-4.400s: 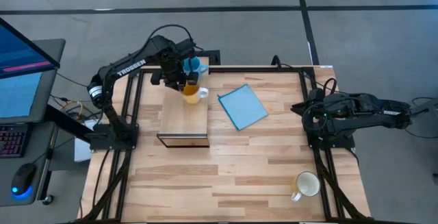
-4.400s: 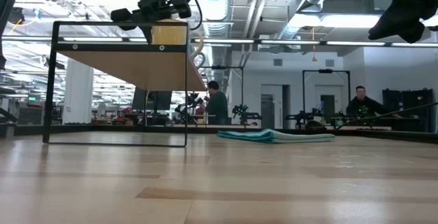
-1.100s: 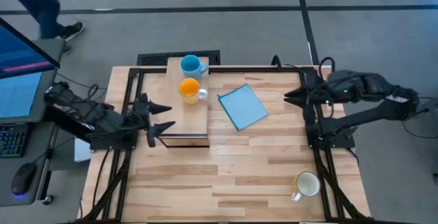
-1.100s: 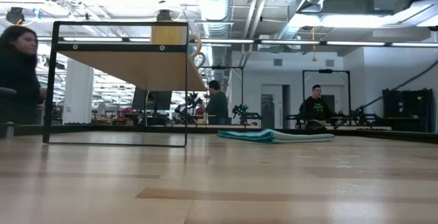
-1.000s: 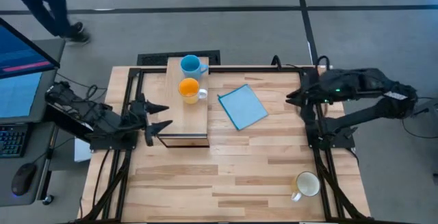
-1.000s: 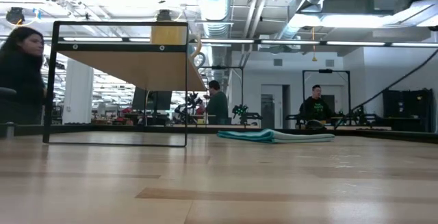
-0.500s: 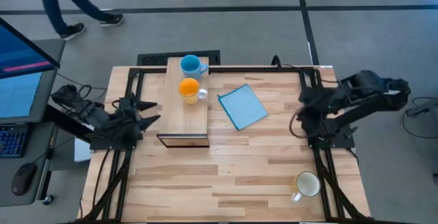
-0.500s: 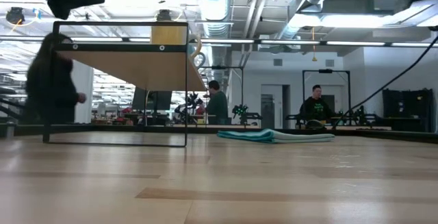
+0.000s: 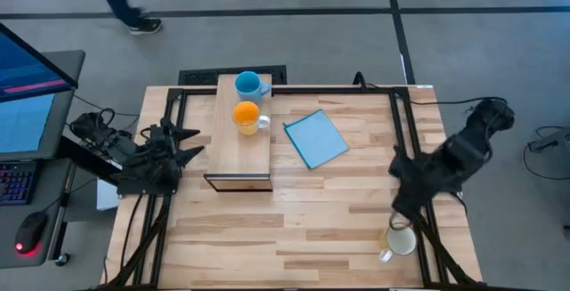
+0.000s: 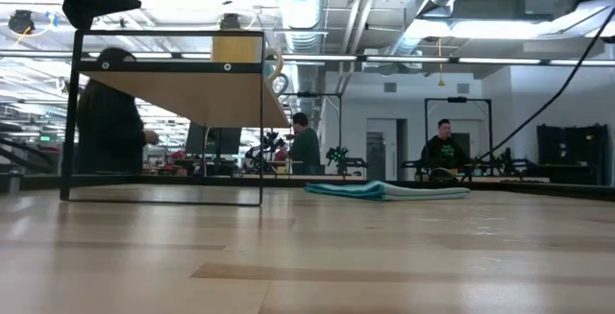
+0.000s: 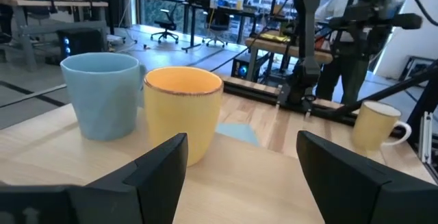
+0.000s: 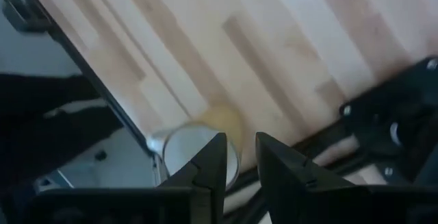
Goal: Stack small to large cups/mugs on shelf
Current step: Put the yellow and white mug on the shelf
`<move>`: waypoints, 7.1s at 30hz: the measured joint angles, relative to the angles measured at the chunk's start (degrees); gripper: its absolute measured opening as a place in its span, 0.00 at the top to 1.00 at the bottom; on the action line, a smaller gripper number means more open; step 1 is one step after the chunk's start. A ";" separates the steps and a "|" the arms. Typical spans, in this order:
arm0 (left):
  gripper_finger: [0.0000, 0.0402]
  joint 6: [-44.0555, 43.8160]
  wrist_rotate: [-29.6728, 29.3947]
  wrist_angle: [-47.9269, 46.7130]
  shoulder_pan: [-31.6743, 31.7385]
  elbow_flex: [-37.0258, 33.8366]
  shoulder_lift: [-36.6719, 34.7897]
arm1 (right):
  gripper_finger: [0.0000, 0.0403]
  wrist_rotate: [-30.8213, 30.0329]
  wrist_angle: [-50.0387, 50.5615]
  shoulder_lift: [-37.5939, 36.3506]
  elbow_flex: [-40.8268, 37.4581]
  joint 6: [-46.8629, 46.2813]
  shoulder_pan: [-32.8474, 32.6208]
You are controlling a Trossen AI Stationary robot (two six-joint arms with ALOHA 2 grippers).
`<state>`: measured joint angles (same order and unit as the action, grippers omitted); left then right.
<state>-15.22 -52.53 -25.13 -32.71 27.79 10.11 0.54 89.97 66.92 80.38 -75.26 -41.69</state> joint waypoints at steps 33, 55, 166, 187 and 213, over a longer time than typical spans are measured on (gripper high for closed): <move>0.34 -1.01 0.19 -1.32 0.01 0.00 0.00 | 0.46 4.49 -1.77 18.73 -0.04 -18.96 -12.43; 0.34 -2.59 0.07 -1.39 0.02 0.02 0.00 | 0.56 -3.59 -4.36 12.38 -5.66 -52.71 -24.90; 0.34 -18.73 5.88 -7.15 0.00 0.04 0.02 | 0.70 9.97 -11.81 24.44 -6.73 -55.88 -23.50; 0.34 -18.95 3.26 -7.10 0.01 0.04 0.01 | 0.44 9.73 -12.91 27.17 -6.73 -56.65 -22.65; 0.34 -18.47 1.09 -8.38 0.00 0.04 0.01 | 0.72 12.06 -13.83 27.12 -8.78 -59.37 -20.91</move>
<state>-33.69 -51.44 -33.51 -32.71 27.83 10.12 12.61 76.14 94.04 71.60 -134.63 -62.59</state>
